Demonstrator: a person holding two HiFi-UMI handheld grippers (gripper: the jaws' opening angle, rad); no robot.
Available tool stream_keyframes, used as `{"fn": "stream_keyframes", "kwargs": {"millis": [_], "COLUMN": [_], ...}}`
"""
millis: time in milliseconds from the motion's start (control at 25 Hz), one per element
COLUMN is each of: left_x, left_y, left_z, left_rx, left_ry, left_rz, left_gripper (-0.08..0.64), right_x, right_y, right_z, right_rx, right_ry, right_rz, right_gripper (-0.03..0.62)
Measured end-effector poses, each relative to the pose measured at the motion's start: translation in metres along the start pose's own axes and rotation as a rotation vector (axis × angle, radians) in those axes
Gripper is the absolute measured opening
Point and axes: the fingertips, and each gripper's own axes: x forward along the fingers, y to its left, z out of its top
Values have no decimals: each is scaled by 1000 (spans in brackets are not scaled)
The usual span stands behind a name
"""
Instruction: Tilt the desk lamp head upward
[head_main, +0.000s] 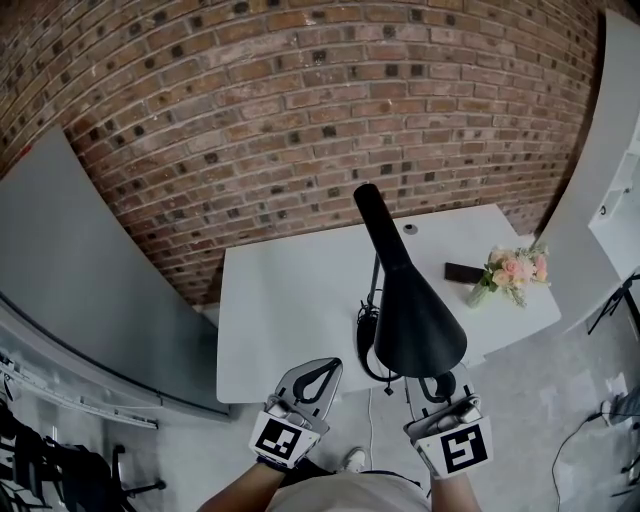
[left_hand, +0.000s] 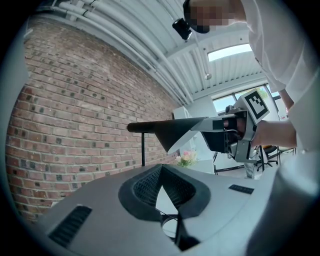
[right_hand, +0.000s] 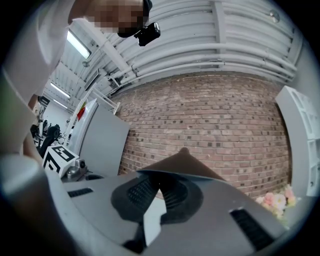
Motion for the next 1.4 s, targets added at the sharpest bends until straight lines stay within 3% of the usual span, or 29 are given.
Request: {"fn": "stream_keyframes", "kwargs": {"millis": [1400], "left_x": [3], "left_y": [6], "left_z": [5], "left_rx": [-5], "left_ry": [-19], "left_rz": [7], "left_gripper": [8], "right_x": [6], "right_y": [-4], "right_z": [21], "right_rx": [-33], "right_ry": [-14], "right_rz": [-15], "right_gripper": [12]}}
